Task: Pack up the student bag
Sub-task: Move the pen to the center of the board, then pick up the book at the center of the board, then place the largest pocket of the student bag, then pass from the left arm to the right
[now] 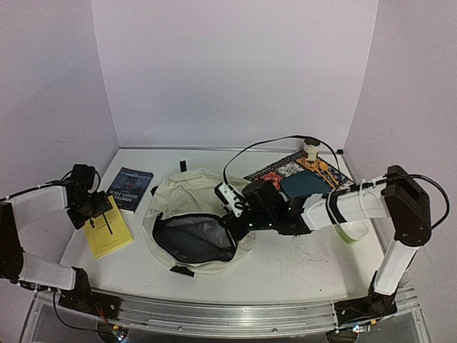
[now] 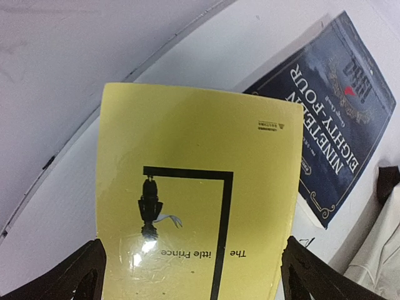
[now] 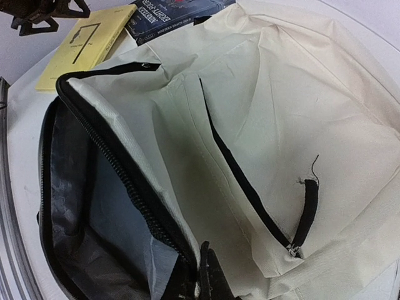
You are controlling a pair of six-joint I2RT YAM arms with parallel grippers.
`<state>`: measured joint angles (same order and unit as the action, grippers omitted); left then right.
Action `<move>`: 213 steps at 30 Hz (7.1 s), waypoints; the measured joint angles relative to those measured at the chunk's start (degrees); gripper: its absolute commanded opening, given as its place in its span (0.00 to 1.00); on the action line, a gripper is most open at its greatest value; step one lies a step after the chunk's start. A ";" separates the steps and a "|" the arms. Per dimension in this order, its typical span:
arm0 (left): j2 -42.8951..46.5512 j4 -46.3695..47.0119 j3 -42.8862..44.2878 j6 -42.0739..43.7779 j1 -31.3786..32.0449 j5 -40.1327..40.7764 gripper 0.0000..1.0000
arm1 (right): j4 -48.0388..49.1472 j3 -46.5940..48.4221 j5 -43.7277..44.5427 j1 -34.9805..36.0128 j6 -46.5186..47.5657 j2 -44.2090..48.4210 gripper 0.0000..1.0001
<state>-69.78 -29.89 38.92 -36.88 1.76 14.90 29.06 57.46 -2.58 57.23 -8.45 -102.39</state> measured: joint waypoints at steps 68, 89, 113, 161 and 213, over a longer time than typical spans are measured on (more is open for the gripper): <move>-1.56 44.26 -24.46 -8.41 -15.30 -41.18 0.77 | 2.65 -4.34 1.86 0.00 -0.35 3.72 0.00; -16.75 64.95 -25.25 -6.47 -15.97 -49.25 0.52 | 1.29 -3.97 -0.08 0.00 0.46 3.72 0.08; -12.10 70.23 -27.91 -11.46 -16.40 -56.35 0.06 | -2.56 -2.33 -3.42 0.00 1.28 3.88 0.38; 36.84 47.24 -25.02 -38.63 -1.03 -49.70 0.00 | 28.72 -17.40 -5.61 4.62 -34.47 13.66 0.91; 9.43 81.89 -27.46 -43.09 55.15 6.51 0.00 | 45.99 -20.17 4.13 10.05 -50.72 -3.56 0.77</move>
<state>-60.35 52.00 11.46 -79.96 56.90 21.41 75.05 37.30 1.55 67.29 -59.16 -105.95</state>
